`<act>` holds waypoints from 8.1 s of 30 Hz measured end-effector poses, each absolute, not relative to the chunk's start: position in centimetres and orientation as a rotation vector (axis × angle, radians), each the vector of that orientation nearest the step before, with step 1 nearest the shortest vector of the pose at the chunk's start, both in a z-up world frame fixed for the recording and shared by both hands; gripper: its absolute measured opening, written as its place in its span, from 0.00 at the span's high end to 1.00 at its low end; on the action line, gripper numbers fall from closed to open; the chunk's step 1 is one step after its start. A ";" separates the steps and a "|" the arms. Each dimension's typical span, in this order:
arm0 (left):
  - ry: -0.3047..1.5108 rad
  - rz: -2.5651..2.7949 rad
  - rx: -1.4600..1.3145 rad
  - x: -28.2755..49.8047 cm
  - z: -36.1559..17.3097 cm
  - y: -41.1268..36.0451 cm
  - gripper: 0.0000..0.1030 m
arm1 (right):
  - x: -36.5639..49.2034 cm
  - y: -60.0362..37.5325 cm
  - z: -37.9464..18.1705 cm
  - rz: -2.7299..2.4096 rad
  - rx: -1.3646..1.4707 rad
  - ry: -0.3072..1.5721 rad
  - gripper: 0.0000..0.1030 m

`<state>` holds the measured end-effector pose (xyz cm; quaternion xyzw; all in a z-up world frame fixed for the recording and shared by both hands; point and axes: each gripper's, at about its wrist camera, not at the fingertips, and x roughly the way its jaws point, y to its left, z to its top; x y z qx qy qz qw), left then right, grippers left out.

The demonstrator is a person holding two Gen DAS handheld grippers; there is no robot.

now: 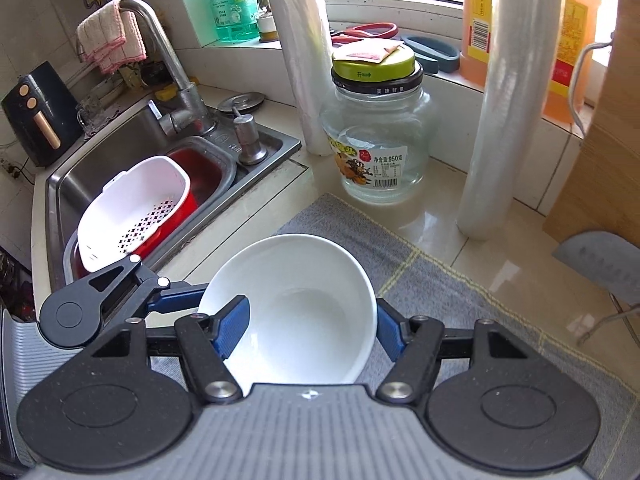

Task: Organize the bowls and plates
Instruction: 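Lift the white bowl with the right tool and carry it toward the nested bowls, then lower the held bowl onto the nested bowls with the right tool, then open the right tool and release the bowl onto the stack, then grip the three-bowl stack with the left tool while the right tool grips its opposite rim, then lift the bowl stack with both tools and carry it toward the plate stack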

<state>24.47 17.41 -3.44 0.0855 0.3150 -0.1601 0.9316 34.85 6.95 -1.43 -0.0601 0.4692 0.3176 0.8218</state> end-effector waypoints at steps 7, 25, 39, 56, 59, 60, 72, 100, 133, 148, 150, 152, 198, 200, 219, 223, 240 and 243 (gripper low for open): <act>0.647 -0.368 0.206 22.2 -2.2 15.9 0.13 | 32.0 4.9 -0.4 0.662 -0.121 0.986 0.30; 0.623 -0.485 0.280 18.7 0.1 10.1 0.13 | 26.7 -2.1 1.6 0.578 -0.057 0.949 0.30; 0.583 -0.631 0.321 17.0 1.3 4.4 0.13 | 22.8 -9.0 3.0 0.453 -0.015 0.915 0.30; 0.590 -0.795 0.345 15.3 0.6 -1.0 0.13 | 18.8 -14.9 3.0 0.298 0.023 0.932 0.30; 0.599 -0.811 0.350 15.2 0.2 -1.7 0.13 | 18.3 -15.5 2.6 0.282 0.030 0.945 0.30; 0.603 -0.816 0.350 15.1 0.1 -1.8 0.13 | 18.2 -15.7 2.5 0.279 0.031 0.949 0.30; 0.650 -0.845 0.361 14.4 -1.9 -2.8 0.13 | 17.6 -16.5 0.6 0.259 0.058 0.996 0.30; 0.654 -0.860 0.381 14.7 -2.2 -3.2 0.10 | 17.7 -17.0 -0.1 0.239 0.076 1.008 0.30; 0.498 -0.847 0.377 13.8 -0.1 1.3 0.03 | 15.0 -21.0 2.4 0.220 0.036 0.838 0.00; 0.819 -0.745 0.363 15.2 -6.6 0.8 0.02 | 13.7 -22.3 -5.2 0.490 -0.227 0.990 0.00; 0.829 -0.737 0.378 15.1 -7.0 0.1 0.02 | 14.2 -21.9 -6.4 0.531 -0.254 1.006 0.00; 0.828 -0.720 0.396 15.0 -7.7 -0.6 0.02 | 14.7 -21.5 -7.4 0.563 -0.273 1.005 0.00; 0.739 -1.240 0.607 20.0 -8.0 -2.6 0.22 | 18.5 -17.3 -6.8 0.908 -0.489 0.963 0.15; 0.748 -1.248 0.607 20.2 -8.0 -2.6 0.22 | 18.3 -17.4 -6.7 0.911 -0.491 0.961 0.15; 0.752 -1.277 0.659 20.5 -8.4 -3.2 0.22 | 18.3 -17.0 -6.7 0.869 -0.482 0.971 0.16; 0.755 -1.276 0.649 20.5 -8.1 -3.3 0.22 | 18.2 -17.1 -6.3 0.873 -0.482 0.970 0.16; 0.732 -1.233 0.667 19.0 -6.0 -5.1 0.22 | 16.5 -19.0 -4.2 0.899 -0.504 0.940 0.16; 0.723 -1.228 0.671 18.8 -5.5 -5.8 0.22 | 16.3 -19.9 -3.6 0.902 -0.504 0.935 0.16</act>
